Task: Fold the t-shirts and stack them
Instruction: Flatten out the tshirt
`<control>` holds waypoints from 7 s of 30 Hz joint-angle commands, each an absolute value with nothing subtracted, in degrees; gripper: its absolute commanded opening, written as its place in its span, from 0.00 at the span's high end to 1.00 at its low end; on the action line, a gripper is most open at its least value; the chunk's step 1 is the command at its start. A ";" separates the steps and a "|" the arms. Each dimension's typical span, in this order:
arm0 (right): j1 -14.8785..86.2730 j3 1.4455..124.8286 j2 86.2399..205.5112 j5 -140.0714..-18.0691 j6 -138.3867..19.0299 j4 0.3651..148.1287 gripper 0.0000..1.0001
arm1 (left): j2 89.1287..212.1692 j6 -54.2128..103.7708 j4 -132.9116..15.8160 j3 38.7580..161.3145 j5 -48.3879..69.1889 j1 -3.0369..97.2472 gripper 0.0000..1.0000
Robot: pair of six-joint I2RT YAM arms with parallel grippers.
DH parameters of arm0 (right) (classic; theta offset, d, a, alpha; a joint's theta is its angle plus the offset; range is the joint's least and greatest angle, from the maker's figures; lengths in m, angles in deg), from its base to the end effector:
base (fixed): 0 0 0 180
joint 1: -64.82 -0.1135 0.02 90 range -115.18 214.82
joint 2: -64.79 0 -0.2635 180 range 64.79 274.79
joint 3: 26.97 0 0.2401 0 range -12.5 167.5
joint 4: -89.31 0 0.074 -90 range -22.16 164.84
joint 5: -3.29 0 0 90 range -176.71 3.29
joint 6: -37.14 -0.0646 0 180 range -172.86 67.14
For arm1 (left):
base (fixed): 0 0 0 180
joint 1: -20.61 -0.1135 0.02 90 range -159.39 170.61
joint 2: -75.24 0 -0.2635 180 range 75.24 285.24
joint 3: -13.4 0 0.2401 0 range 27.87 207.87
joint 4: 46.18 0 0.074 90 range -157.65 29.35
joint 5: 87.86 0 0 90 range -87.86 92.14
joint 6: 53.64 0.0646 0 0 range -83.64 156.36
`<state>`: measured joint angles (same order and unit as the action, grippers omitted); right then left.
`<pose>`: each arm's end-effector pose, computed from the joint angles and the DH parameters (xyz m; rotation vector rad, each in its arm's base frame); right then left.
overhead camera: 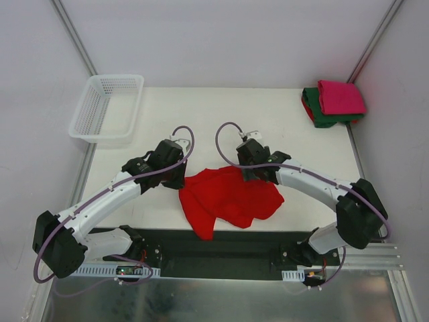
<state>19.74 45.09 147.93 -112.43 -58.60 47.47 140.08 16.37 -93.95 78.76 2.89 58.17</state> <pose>0.2344 0.1954 0.2235 -0.6271 2.2936 -0.1477 0.1914 -0.1483 0.2524 0.3806 2.4220 -0.4760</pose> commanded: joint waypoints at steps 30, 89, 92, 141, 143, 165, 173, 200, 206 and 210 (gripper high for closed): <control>24.39 46.21 159.80 -99.11 -57.08 57.26 0.90 | 137.47 17.72 -93.43 77.26 2.05 56.73 1.00; 24.66 77.15 117.80 -132.53 -32.57 45.92 0.99 | 156.10 35.83 -101.16 135.15 7.41 43.46 1.00; 24.57 78.12 116.57 -128.74 -32.12 48.38 0.99 | 156.02 35.83 -102.13 140.25 9.69 43.46 1.00; 13.68 37.60 128.09 -101.30 -56.12 42.25 0.50 | 143.53 28.63 -96.07 98.88 5.74 43.46 1.00; 11.84 37.34 125.98 -101.48 -56.03 41.01 0.48 | 143.53 28.45 -95.72 98.45 6.09 43.46 1.00; -11.64 34.96 142.30 -124.93 -67.45 38.90 0.45 | 143.62 28.10 -93.96 95.90 6.97 43.46 1.00; -12.08 36.72 148.37 -133.38 -69.21 34.68 0.45 | 143.18 28.01 -93.87 95.02 7.06 43.46 1.00; -11.73 37.42 157.16 -125.82 -67.54 41.80 0.68 | 141.69 28.27 -93.88 94.14 6.62 43.46 1.00; -11.20 37.69 159.10 -125.21 -67.45 42.50 0.80 | 140.99 28.27 -93.87 93.17 6.27 43.37 1.00; -10.94 37.95 159.28 -125.38 -67.45 42.67 0.99 | 140.81 28.27 -93.88 92.91 6.10 43.46 1.00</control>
<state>-11.36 36.17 159.18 -125.67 -66.91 42.24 142.60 28.28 -95.11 93.45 6.39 44.11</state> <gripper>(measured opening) 0.050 0.008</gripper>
